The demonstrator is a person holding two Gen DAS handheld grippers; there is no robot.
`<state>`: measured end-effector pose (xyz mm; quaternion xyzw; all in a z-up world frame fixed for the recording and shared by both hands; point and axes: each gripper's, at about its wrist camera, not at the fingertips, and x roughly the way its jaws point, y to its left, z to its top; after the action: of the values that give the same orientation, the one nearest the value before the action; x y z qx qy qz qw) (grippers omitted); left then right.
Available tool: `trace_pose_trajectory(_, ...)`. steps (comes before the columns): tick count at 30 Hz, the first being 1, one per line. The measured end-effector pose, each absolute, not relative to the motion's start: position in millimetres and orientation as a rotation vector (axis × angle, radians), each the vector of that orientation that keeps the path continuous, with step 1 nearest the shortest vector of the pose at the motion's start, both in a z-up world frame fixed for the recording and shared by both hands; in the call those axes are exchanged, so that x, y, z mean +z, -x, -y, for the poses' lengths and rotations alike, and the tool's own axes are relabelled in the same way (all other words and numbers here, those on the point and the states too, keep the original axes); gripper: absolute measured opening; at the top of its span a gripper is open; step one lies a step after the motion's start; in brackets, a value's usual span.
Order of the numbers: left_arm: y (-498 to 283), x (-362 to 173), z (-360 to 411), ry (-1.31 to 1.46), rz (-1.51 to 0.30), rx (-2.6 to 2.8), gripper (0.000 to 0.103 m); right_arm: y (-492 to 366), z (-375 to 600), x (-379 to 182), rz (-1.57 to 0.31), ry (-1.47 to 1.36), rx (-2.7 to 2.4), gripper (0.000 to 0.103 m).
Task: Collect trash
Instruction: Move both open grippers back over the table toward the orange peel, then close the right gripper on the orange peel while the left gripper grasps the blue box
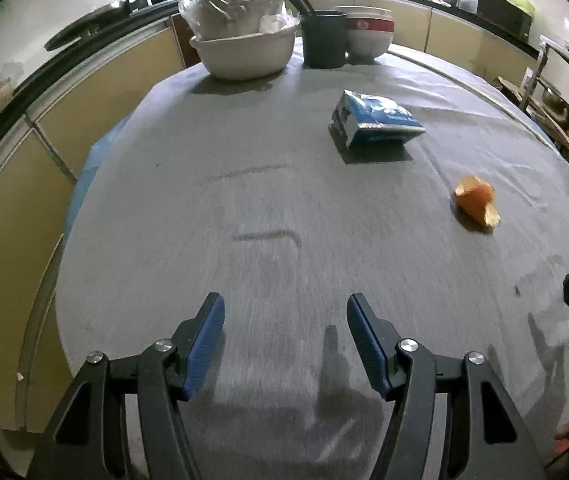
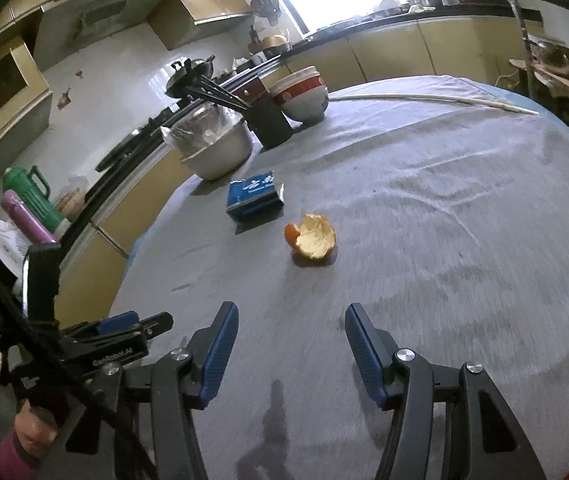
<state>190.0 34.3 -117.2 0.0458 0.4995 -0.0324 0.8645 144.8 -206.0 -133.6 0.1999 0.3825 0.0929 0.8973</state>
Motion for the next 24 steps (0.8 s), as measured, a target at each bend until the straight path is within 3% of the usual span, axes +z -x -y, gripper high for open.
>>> trace_pose_trajectory(20, -293, -83, -19, -0.221, -1.006, -0.201, 0.064, -265, 202, -164, -0.932, -0.415, 0.197, 0.060)
trace_pose_trajectory(24, -309, -78, -7, -0.261, -0.983, -0.264, 0.064, -268, 191, -171, -0.937, -0.364, 0.210, 0.041)
